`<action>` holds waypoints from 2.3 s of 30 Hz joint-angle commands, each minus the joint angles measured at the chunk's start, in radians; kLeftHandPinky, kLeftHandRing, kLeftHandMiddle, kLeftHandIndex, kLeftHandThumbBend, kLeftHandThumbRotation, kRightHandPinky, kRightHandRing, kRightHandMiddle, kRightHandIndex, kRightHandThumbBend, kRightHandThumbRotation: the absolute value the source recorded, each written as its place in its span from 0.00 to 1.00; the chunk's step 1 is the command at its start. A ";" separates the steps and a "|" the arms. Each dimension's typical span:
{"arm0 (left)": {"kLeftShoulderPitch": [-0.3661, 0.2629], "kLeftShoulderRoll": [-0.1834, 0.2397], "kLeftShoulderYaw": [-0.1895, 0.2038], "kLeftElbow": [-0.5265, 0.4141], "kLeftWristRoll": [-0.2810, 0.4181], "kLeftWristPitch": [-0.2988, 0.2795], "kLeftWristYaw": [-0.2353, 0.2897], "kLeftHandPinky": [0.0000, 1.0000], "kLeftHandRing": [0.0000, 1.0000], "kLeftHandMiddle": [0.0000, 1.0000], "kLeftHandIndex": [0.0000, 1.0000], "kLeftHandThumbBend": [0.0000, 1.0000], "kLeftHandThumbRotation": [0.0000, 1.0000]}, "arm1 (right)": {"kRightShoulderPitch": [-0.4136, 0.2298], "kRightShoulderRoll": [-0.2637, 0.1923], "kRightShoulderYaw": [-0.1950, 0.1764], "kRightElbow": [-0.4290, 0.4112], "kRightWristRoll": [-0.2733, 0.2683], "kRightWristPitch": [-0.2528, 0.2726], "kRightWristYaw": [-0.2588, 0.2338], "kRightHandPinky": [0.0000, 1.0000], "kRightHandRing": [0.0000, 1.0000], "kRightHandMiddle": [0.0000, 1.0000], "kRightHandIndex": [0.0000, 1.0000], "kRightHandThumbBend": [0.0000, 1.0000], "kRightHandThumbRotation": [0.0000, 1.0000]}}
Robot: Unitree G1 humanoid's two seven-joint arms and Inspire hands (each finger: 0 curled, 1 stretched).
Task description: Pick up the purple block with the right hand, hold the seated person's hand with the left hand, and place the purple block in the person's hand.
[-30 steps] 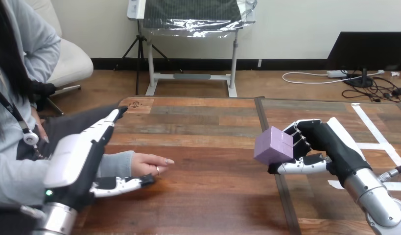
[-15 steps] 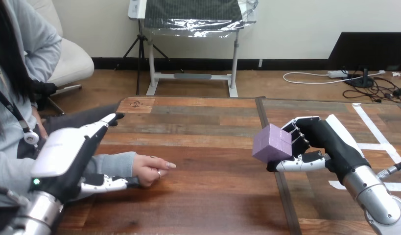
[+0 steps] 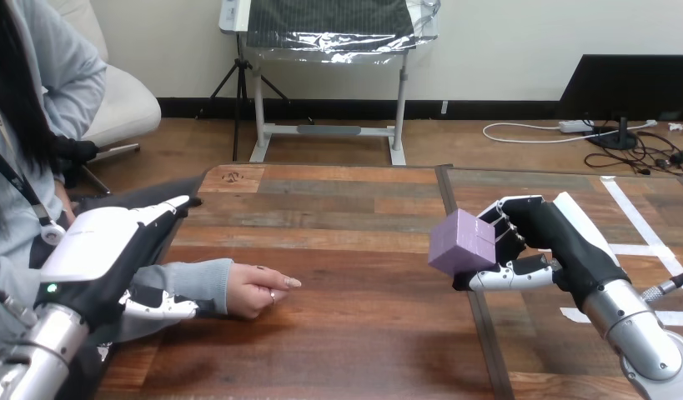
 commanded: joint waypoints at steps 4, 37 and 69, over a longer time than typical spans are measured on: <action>-0.131 0.025 -0.071 0.089 0.022 -0.001 0.016 0.73 0.81 0.82 0.84 1.00 0.32 | -0.067 0.005 -0.026 -0.072 0.019 -0.014 0.002 0.39 0.41 0.46 0.45 0.81 0.00; -0.295 0.013 -0.255 0.312 0.066 0.008 -0.046 0.60 0.65 0.70 0.71 1.00 0.30 | -0.021 -0.007 -0.050 -0.146 0.052 -0.012 0.040 0.38 0.41 0.46 0.46 0.80 0.00; -0.298 -0.047 -0.319 0.367 0.071 0.072 -0.025 0.49 0.50 0.54 0.56 0.97 0.02 | 0.016 -0.004 -0.060 -0.216 0.049 0.022 0.057 0.35 0.40 0.46 0.46 0.80 0.00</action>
